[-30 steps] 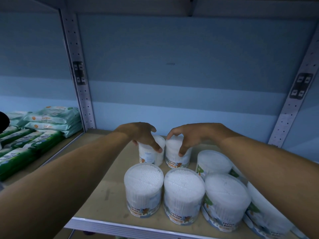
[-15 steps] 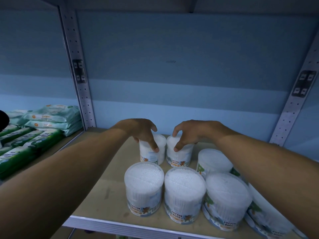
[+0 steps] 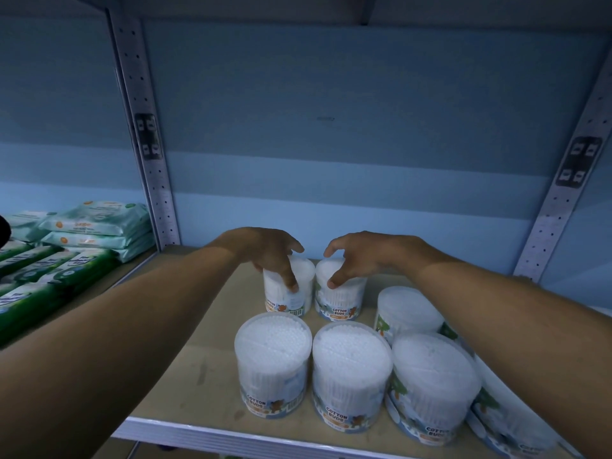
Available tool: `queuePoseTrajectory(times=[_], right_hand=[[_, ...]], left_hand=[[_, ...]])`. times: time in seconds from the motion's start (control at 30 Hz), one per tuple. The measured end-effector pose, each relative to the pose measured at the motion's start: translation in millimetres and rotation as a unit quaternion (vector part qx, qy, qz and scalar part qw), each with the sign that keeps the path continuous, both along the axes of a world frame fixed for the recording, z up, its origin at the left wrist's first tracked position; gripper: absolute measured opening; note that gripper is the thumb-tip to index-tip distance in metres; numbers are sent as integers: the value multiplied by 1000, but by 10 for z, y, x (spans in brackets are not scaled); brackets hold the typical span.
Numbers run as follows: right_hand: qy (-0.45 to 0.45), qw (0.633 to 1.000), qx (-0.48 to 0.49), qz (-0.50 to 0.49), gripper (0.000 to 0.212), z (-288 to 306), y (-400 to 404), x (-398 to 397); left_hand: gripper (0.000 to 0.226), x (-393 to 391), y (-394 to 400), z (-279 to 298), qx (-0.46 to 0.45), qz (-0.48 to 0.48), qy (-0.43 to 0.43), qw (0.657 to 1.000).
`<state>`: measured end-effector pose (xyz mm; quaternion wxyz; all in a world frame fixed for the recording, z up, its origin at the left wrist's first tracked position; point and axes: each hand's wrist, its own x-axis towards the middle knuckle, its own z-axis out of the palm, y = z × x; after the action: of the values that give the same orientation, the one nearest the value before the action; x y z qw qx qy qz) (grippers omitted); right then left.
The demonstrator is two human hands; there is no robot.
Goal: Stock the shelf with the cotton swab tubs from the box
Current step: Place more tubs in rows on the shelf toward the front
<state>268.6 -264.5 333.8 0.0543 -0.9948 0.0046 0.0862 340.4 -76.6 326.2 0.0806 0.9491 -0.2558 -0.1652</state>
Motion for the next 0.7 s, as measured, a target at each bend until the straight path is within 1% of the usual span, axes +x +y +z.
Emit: queuePoseTrajectory(times=[0.17, 0.3, 0.4, 0.53, 0.6, 0.7], right_hand=[[6, 1000, -10, 5, 66, -13, 21, 23], [6, 1000, -9, 9, 65, -11, 15, 16], [4, 1000, -4, 4, 66, -7, 3, 24], [14, 1000, -2, 3, 72, -12, -8, 35], [14, 1000, 5, 4, 70, -36, -8, 41], [10, 1000, 14, 2, 69, -58, -5, 51]], left_hand=[[105, 33, -35, -27, -9, 18, -7, 1000], [104, 15, -48, -72, -10, 43, -32, 999], [105, 34, -59, -64, -21, 42, 4, 999], [96, 21, -70, -9, 5, 25, 7, 1000], [91, 20, -72, -7, 11, 15, -1, 1000], [90, 43, -74, -17, 18, 10, -3, 1000]])
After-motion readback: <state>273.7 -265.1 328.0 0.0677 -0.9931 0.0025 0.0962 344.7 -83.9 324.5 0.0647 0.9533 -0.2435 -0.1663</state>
